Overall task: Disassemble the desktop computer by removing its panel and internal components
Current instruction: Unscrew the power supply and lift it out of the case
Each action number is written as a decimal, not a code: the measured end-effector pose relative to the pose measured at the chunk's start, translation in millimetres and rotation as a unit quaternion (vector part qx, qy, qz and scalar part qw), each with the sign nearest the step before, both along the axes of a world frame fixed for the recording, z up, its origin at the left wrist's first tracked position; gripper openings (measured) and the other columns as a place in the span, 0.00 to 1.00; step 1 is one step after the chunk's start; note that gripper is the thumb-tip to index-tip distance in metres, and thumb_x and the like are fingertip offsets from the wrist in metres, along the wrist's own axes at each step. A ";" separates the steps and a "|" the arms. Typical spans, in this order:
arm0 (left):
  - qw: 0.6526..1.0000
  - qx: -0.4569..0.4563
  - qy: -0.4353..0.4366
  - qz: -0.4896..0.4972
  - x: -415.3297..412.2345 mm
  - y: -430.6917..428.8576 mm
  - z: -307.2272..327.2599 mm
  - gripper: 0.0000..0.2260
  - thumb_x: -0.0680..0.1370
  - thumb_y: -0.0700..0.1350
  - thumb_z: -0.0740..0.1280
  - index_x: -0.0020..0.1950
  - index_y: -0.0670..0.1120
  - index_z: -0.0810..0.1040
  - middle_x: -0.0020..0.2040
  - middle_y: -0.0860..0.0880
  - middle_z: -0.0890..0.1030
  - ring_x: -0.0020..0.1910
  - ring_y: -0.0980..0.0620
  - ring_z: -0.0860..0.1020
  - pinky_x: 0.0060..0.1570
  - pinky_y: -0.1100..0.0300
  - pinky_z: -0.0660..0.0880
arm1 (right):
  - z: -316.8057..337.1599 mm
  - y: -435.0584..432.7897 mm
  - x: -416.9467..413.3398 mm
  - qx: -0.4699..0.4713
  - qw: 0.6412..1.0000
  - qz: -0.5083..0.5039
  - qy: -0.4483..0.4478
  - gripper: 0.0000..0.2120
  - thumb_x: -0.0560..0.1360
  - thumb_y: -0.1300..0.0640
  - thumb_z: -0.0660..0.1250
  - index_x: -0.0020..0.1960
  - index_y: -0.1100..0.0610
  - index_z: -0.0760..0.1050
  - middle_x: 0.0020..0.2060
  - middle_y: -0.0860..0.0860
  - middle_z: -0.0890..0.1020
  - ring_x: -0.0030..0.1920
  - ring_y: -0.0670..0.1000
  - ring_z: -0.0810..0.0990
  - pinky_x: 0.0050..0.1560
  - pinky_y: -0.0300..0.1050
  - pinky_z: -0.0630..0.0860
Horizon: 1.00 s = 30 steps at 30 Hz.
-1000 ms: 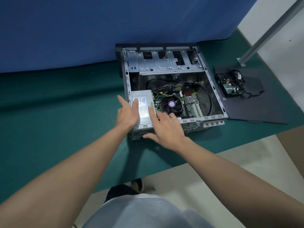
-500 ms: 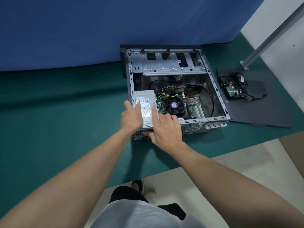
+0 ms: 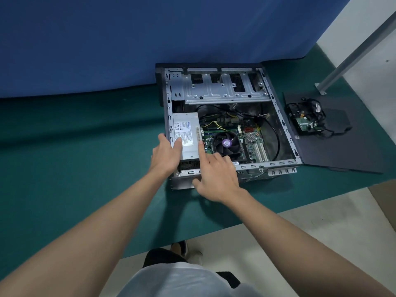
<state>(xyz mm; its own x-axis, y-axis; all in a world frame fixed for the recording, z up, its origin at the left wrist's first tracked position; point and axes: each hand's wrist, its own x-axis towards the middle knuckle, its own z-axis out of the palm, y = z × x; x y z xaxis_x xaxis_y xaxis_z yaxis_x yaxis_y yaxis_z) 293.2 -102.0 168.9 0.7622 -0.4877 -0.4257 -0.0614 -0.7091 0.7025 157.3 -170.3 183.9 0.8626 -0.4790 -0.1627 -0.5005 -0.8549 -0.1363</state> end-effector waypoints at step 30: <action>0.993 0.076 -0.069 0.056 48.4 -56.1 -8.6 0.23 0.78 0.65 0.49 0.64 0.50 0.63 0.55 0.43 0.78 0.56 0.37 0.75 0.47 0.49 0.65 | 20.3 -77.3 111.2 0.082 0.971 0.204 0.088 0.72 0.50 0.39 0.80 0.71 0.37 0.26 0.72 0.64 0.49 0.71 0.68 0.45 0.61 0.66 0.67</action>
